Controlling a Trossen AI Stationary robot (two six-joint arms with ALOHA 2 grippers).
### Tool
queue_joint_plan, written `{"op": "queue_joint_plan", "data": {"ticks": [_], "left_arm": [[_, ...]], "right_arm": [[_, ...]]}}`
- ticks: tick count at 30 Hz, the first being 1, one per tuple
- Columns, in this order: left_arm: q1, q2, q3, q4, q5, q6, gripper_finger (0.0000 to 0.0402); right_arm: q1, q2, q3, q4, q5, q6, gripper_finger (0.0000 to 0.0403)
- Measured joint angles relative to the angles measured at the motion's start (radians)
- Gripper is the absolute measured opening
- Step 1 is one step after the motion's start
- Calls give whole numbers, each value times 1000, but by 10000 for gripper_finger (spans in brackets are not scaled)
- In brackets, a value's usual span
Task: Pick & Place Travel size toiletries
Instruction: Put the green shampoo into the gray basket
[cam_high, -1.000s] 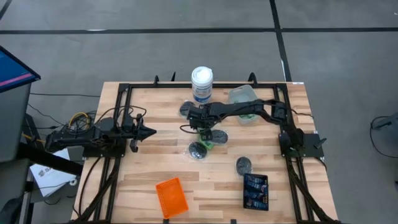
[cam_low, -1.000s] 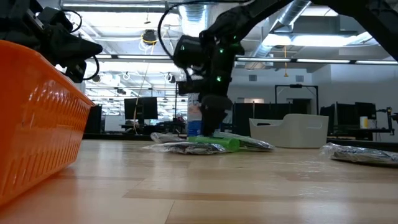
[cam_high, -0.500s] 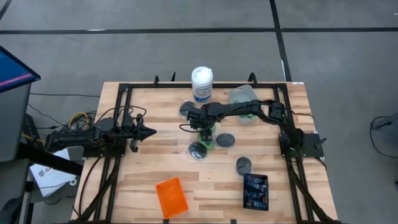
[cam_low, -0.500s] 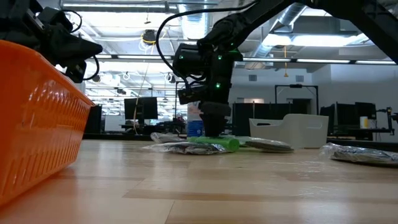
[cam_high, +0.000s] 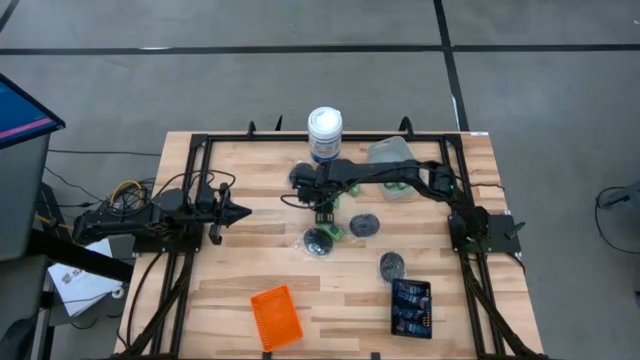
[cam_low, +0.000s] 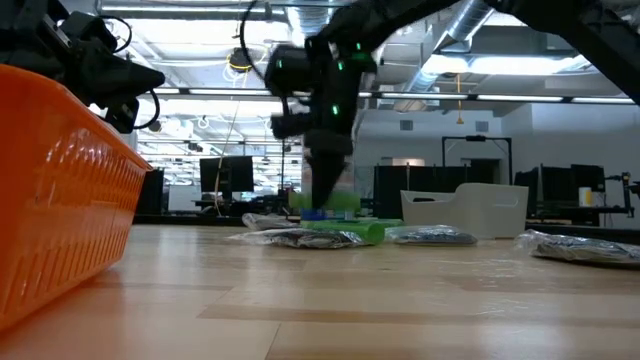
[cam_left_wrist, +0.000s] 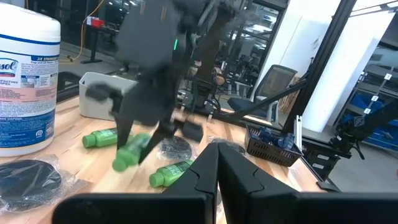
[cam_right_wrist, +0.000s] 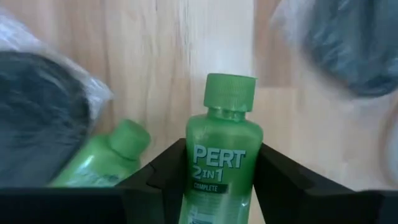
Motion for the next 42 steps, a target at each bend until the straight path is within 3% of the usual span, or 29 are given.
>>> {"op": "queue_joint_plan", "data": {"ticks": [6,12,15,19,23,27,34,42], "left_arm": [[0,0,0,3,1,0,1],[0,0,-1,5,3,0,1],[0,0,-1,5,2,0,1],[0,0,-1,6,2,0,1],[0,0,-1,7,2,0,1],[0,0,-1,7,1,0,1],[0,0,-1,7,0,0,1],[0,0,-1,8,0,0,1]], "right_arm": [[-24,-16,143,-205,-3,-2,151],[-89,-156,106,-361,0,70,148],[-127,-271,39,-377,29,124,153],[-185,-441,-102,-332,154,214,156],[-262,-591,-288,-194,248,326,154],[-354,-685,-493,-26,263,429,154],[-466,-671,-716,30,260,554,159],[-482,-559,-744,58,254,561,159]]}}
